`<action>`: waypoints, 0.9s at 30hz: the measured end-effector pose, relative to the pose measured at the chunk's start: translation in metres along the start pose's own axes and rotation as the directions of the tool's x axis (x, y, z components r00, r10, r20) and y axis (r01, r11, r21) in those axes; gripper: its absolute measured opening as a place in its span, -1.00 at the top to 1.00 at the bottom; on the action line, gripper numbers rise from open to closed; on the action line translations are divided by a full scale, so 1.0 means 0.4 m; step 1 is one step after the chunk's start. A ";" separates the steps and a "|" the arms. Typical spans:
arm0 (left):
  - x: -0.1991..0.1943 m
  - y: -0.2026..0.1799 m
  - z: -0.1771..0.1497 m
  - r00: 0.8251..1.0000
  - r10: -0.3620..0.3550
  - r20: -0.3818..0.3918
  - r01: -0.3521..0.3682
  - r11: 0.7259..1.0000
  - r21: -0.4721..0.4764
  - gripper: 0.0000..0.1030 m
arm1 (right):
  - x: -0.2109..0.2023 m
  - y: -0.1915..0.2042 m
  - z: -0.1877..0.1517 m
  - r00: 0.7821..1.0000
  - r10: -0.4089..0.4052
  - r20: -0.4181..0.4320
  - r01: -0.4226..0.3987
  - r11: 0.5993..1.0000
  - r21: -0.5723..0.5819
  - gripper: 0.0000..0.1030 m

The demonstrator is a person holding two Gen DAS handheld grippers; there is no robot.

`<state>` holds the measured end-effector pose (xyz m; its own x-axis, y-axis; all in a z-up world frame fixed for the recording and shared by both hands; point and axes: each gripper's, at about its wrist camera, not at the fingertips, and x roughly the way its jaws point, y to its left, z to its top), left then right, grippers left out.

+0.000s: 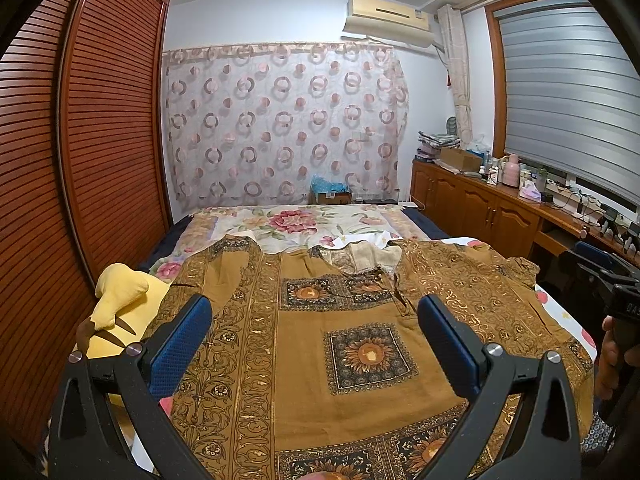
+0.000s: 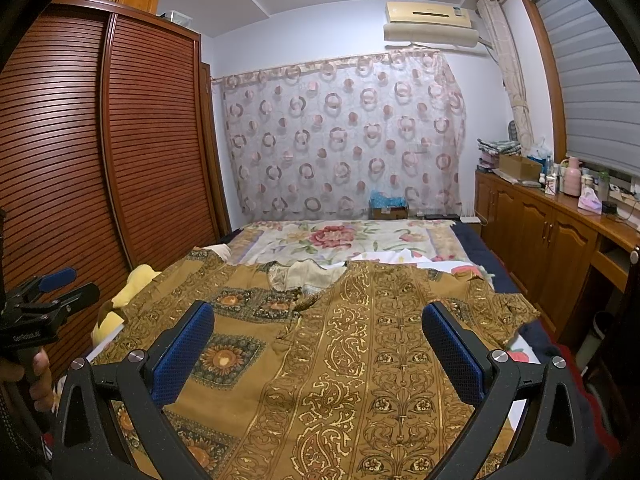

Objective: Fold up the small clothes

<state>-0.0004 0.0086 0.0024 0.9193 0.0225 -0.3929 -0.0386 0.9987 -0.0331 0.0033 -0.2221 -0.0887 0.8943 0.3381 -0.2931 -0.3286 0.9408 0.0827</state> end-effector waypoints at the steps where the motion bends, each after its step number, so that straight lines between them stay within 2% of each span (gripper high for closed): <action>1: 0.000 -0.001 0.000 1.000 -0.001 0.000 0.001 1.000 0.000 -1.00 | 0.000 0.000 0.000 1.000 0.001 0.000 -0.001 1.000 0.000 -1.00; 18: -0.002 -0.004 0.001 1.000 0.000 0.002 0.000 1.000 0.002 -1.00 | 0.000 0.003 -0.002 1.000 0.001 0.001 -0.001 1.000 -0.002 -1.00; 27: 0.039 0.026 0.004 0.998 -0.004 -0.055 0.002 1.000 -0.024 -1.00 | 0.038 0.006 -0.018 0.999 0.023 -0.046 -0.024 1.000 -0.011 -1.00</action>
<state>0.0141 0.0192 -0.0027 0.8966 0.0163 -0.4426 -0.0456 0.9974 -0.0556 0.0138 -0.2150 -0.0999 0.8715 0.3587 -0.3345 -0.3532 0.9322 0.0793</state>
